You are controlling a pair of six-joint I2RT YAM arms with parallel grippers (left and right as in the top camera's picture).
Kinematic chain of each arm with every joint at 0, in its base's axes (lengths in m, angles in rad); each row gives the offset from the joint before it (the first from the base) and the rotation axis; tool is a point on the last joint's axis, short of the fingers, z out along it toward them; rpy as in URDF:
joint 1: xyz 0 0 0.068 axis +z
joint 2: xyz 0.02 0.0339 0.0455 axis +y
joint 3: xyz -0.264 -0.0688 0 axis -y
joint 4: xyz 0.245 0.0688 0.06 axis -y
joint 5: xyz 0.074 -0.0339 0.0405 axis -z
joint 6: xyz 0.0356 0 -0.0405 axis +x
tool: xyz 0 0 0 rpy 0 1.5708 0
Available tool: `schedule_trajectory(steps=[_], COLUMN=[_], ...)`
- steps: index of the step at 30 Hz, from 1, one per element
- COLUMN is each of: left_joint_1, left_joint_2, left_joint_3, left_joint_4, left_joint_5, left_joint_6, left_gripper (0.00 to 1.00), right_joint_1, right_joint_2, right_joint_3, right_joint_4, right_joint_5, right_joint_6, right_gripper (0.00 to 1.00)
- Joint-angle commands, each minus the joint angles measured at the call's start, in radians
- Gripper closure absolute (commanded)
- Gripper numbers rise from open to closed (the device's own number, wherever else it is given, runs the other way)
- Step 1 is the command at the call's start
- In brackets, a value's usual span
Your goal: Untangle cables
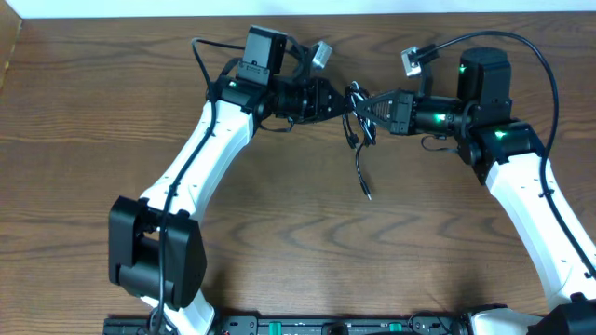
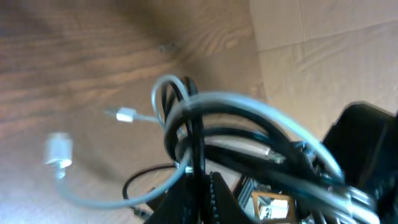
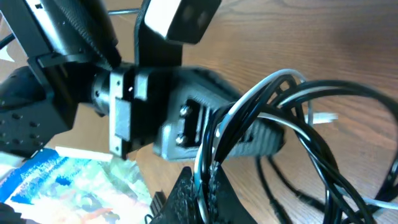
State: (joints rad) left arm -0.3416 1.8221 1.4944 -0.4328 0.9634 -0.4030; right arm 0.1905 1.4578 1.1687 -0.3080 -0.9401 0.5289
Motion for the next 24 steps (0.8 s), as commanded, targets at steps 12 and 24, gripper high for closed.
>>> schedule_trajectory(steps=[12,24], left_joint_1=[0.053,0.064], left_joint_2=[0.047,0.046], left_joint_3=[-0.003,-0.003], left_joint_4=[-0.053,-0.210], left_joint_5=[-0.007,0.245], left_joint_6=[-0.044,0.264], left_gripper=[0.47,0.50], right_joint_1=[0.014,0.032], right_joint_2=[-0.019,-0.012], right_joint_3=[0.008,0.008], right_joint_4=[-0.074,-0.174], right_joint_5=[0.122,0.444], right_joint_6=[-0.037,0.185], right_gripper=[0.99,0.99])
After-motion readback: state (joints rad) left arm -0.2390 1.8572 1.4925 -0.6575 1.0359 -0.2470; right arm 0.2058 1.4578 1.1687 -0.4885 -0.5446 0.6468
